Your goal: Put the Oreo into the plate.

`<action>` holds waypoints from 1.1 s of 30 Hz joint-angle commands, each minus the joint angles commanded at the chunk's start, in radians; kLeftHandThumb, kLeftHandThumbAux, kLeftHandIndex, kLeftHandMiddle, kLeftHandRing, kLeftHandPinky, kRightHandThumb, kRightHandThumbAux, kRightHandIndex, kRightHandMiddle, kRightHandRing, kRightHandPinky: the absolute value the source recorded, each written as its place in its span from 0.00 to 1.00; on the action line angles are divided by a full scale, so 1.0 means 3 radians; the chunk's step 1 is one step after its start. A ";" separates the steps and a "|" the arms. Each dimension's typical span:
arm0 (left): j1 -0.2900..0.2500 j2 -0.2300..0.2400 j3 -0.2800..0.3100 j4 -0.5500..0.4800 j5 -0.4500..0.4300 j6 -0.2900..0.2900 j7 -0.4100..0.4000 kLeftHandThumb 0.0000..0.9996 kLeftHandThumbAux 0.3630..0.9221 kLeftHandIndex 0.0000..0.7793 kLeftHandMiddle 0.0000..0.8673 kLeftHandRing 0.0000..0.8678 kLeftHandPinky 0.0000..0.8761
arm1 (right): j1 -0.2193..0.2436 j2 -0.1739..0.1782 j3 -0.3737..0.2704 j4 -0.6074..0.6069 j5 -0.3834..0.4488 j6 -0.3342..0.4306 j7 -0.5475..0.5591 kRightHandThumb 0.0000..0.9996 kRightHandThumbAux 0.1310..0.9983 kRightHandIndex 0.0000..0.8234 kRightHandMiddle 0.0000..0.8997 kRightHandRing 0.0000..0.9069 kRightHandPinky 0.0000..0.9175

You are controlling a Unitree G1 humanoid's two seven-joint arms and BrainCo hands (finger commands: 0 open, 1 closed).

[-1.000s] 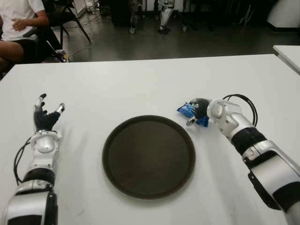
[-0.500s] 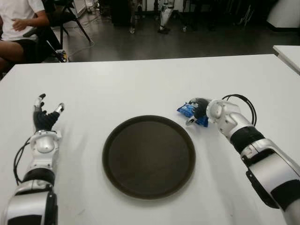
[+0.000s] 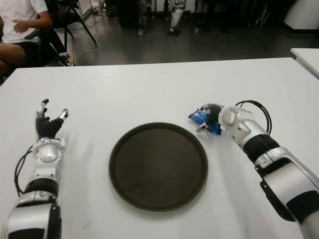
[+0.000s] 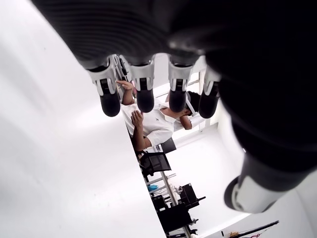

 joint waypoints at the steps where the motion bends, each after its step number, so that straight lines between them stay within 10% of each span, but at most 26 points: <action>1: -0.0001 0.0001 0.0000 0.0004 -0.0002 0.0002 -0.0005 0.00 0.57 0.00 0.00 0.00 0.00 | -0.0002 0.0008 -0.0002 0.0008 -0.0002 0.0016 -0.0020 0.00 0.70 0.03 0.08 0.04 0.00; 15: -0.0006 0.0002 -0.0003 0.0015 0.0012 -0.0016 0.0024 0.00 0.59 0.00 0.00 0.00 0.00 | -0.0016 0.0088 0.0021 0.0138 -0.0099 0.0230 -0.0445 0.00 0.72 0.04 0.09 0.07 0.01; 19: -0.0005 0.0019 -0.0033 0.0019 0.0057 0.0000 0.0050 0.00 0.58 0.01 0.00 0.00 0.00 | 0.0018 0.0130 -0.0056 0.0225 -0.0060 0.0187 -0.0841 0.00 0.74 0.13 0.18 0.19 0.17; 21: -0.0003 0.0021 -0.0044 0.0015 0.0072 0.0003 0.0063 0.00 0.57 0.01 0.00 0.00 0.00 | 0.0031 0.0147 -0.0101 0.0255 -0.0025 0.0146 -0.1016 0.06 0.78 0.24 0.31 0.36 0.37; 24: 0.0018 0.0027 -0.0061 -0.0022 0.0097 0.0005 0.0078 0.00 0.54 0.01 0.00 0.00 0.00 | 0.0052 0.0171 -0.0178 0.0333 0.0024 0.0062 -0.1283 0.48 0.72 0.42 0.51 0.54 0.54; 26: 0.0032 0.0024 -0.0070 -0.0049 0.0110 0.0008 0.0086 0.00 0.52 0.01 0.00 0.00 0.00 | 0.0048 0.0187 -0.0219 0.0401 0.0046 0.0020 -0.1415 0.58 0.71 0.46 0.59 0.60 0.59; 33: 0.0033 -0.0004 -0.0030 -0.0101 0.0063 0.0096 0.0064 0.00 0.50 0.00 0.00 0.00 0.00 | 0.0021 0.0257 -0.0373 0.0570 0.0155 -0.0092 -0.1873 0.68 0.69 0.52 0.79 0.78 0.78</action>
